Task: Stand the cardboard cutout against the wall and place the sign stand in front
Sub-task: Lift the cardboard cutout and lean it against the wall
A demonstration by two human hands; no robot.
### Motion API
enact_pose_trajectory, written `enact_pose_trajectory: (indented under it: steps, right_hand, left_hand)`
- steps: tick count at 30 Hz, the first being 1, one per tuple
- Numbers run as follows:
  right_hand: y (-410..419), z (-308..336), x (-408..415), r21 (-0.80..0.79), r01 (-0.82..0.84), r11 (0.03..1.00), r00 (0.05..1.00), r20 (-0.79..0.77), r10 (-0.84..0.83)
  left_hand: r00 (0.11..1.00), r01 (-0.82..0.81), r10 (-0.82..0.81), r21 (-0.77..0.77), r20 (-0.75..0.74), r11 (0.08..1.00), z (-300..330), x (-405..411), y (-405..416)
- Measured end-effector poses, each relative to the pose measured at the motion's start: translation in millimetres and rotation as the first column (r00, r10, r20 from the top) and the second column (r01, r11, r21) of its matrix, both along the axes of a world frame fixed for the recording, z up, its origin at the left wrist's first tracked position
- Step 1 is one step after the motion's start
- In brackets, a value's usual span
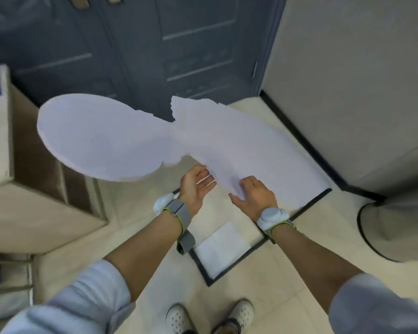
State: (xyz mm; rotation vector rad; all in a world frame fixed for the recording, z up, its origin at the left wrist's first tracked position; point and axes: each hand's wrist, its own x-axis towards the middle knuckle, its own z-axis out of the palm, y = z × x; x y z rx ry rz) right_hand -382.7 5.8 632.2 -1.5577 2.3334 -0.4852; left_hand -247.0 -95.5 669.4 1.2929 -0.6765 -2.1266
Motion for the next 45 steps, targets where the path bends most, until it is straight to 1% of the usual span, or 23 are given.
enact_pose_trajectory:
  steps: [4, 9, 13, 14, 16, 20, 24, 30, 40, 45]
  right_hand:
    - [-5.7, 58.8, -47.9, -0.122, 0.121, 0.985, 0.992, 0.036, -0.117]
    - [-13.5, 106.9, -98.6, -0.181, 0.222, 0.958, 0.972, 0.123, -0.201]
    - [-10.1, 151.6, -153.9, -0.240, 0.269, 0.933, 0.963, 0.092, -0.254]
    - [0.7, 171.7, -187.2, -0.262, 0.292, 0.920, 0.956, 0.078, -0.282]
    - [2.2, 185.7, -208.8, -0.266, 0.302, 0.916, 0.953, 0.059, -0.297]
    - [6.9, 205.7, -231.1, -0.221, 0.304, 0.927, 0.952, 0.029, -0.305]
    - [15.0, 228.0, -273.3, -0.250, 0.345, 0.905, 0.938, 0.050, -0.344]
    - [13.4, 254.7, -315.7, -0.245, 0.346, 0.906, 0.935, 0.016, -0.353]
    - [7.2, 292.2, -414.4, -0.320, 0.388, 0.864, 0.904, -0.053, -0.425]
    - [3.4, 314.0, -479.8, -0.355, 0.423, 0.834, 0.877, -0.071, -0.475]
  left_hand:
    - [0.997, 0.055, -0.062, -0.123, -0.050, 0.991, 60.9, -56.2, -7.8]
    - [0.983, 0.147, -0.165, -0.192, -0.081, 0.970, 106.2, -109.0, -18.3]
    - [0.962, 0.223, -0.258, -0.289, -0.087, 0.931, 148.7, -165.1, -20.3]
    - [0.951, 0.247, -0.293, -0.331, -0.097, 0.911, 169.9, -199.3, -10.2]
    - [0.940, 0.281, -0.331, -0.363, -0.082, 0.888, 183.5, -219.4, -8.0]
    - [0.936, 0.303, -0.350, -0.395, -0.051, 0.867, 194.8, -243.6, -7.3]
    - [0.923, 0.323, -0.381, -0.436, -0.051, 0.840, 215.7, -282.5, -0.4]
    - [0.911, 0.323, -0.406, -0.490, -0.070, 0.810, 232.5, -326.9, -1.5]
    - [0.870, 0.383, -0.494, -0.628, -0.002, 0.677, 261.7, -427.8, -16.8]
    - [0.871, 0.386, -0.487, -0.702, 0.064, 0.598, 278.2, -498.9, -29.3]
